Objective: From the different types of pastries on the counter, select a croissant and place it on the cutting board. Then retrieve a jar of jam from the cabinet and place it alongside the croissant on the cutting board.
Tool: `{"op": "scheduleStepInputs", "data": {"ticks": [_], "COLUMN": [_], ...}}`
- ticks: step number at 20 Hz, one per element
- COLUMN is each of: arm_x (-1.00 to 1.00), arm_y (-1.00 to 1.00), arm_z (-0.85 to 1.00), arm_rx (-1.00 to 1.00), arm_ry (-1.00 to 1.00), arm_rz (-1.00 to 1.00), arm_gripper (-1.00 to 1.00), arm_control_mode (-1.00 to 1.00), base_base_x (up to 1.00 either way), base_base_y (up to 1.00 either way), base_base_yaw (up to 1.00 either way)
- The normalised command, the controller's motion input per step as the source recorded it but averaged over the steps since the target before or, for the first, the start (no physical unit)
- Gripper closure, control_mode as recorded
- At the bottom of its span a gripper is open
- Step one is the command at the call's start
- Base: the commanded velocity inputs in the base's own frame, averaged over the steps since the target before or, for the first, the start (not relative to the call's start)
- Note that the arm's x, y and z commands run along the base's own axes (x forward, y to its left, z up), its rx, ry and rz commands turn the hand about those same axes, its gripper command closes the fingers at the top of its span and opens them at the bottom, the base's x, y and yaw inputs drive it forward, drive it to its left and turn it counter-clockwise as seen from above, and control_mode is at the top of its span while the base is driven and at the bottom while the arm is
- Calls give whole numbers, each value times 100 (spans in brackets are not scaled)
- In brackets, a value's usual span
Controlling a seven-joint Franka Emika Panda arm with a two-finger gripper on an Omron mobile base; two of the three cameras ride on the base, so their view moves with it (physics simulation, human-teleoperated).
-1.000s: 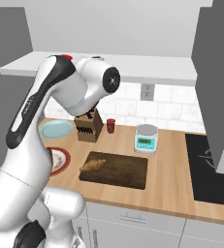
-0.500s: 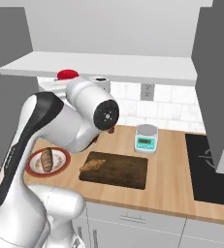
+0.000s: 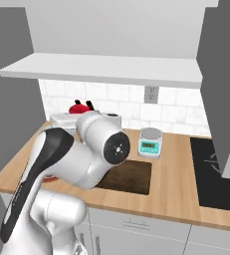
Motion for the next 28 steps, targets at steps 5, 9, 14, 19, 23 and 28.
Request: {"op": "scheduleStepInputs", "data": {"ticks": [5, 9, 14, 19, 23, 28], "arm_x": [14, 0, 10, 31, 7, 1], "arm_y": [-19, -57, -36, -14, -8, -10], "arm_z": [-68, -86, -59, -17, -40, -69], "arm_rx": [-1, 0, 0, 0, 0, -1], "arm_ry": [22, -3, -5, 0, 0, -2], "arm_rz": [4, 11, 15, 20, 21, 16], "arm_gripper": [100, 100, 100, 100, 100, 100], "arm_control_mode": [-100, -100, -100, -100, -100, -100], "base_base_x": [0, 0, 0, 0, 0, 0], "base_base_y": [0, 0, 0, 0, 0, 0], "base_base_yaw": [0, 0, 0, 0, 0, 0]}}
